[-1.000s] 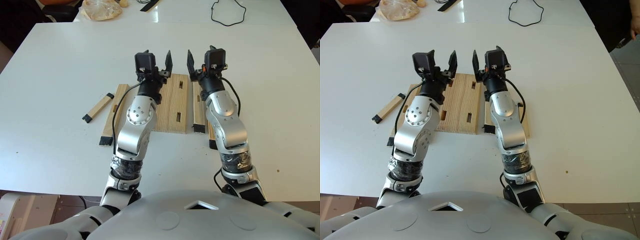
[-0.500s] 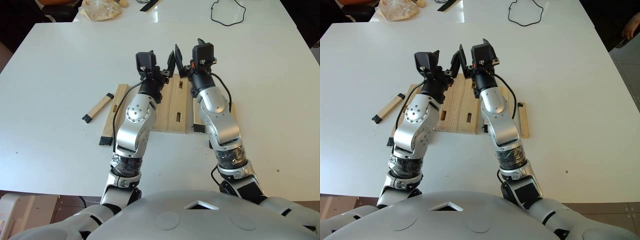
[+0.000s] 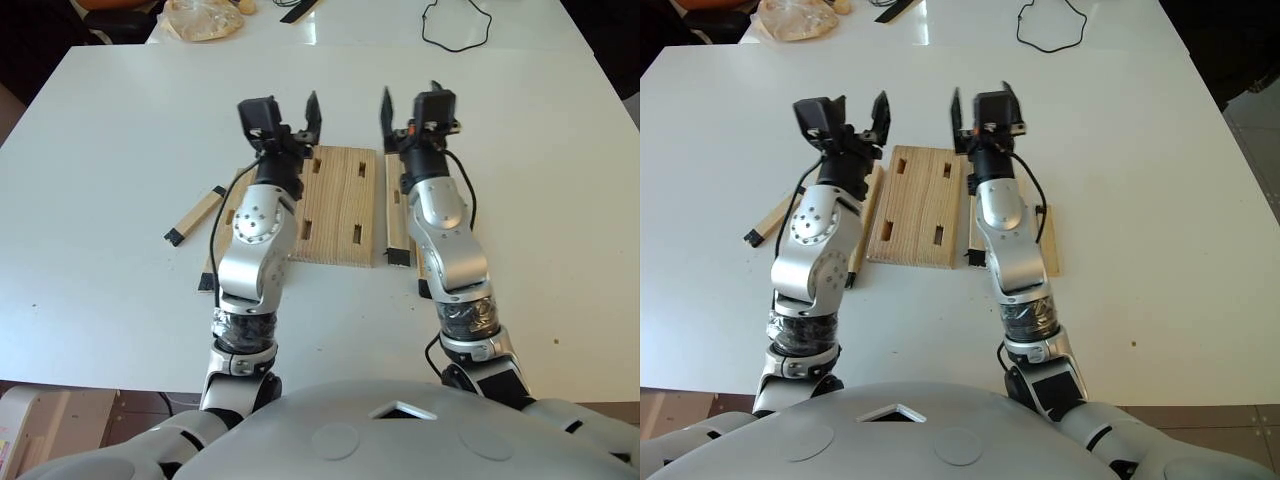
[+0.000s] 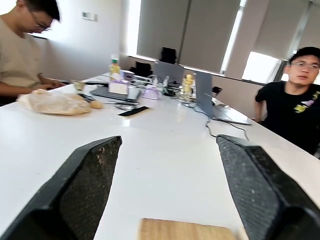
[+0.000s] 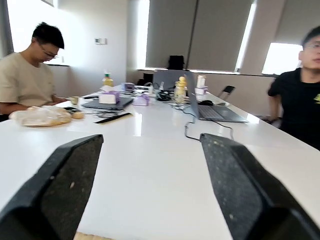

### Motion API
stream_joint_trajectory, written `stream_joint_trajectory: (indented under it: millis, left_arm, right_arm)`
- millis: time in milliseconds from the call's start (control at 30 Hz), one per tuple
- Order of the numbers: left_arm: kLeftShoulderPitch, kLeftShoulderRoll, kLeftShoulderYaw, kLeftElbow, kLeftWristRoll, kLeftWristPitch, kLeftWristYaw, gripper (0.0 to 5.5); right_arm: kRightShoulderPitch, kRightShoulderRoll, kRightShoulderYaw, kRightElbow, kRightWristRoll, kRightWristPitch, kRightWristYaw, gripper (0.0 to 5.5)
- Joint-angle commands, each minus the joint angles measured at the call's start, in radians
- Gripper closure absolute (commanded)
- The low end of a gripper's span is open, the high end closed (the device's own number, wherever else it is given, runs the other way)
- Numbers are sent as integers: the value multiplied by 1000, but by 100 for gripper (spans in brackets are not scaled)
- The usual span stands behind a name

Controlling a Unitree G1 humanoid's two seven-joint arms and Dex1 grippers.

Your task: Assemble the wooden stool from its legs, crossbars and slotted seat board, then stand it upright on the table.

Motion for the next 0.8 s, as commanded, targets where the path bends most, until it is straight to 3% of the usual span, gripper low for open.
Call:
stream_joint_trajectory:
  millis: [33, 167, 267, 400, 567, 800]
  left_arm:
    - [42, 221, 146, -5, -146, 92, -254, 198]
    - [69, 489, 296, 95, -291, 158, -577, 198]
    - [77, 643, 402, 273, -312, 101, -760, 198]
    - [170, 785, 440, 454, -279, 1, -1001, 198]
    - [191, 829, 413, 581, -238, -67, -1120, 198]
    - [231, 801, 358, 671, -165, -146, -1144, 198]
  right_arm:
    - [7, 22, -9, 13, 24, -4, 24, 194]
    - [-2, 45, -30, 50, 53, -28, 22, 194]
    - [-38, 50, -55, 97, 71, -50, 15, 194]
    - [-52, 32, -86, 149, 80, -84, 11, 194]
    - [-31, 26, -86, 168, 61, -96, 7, 194]
    - [-33, 26, -84, 187, 53, -107, 9, 194]
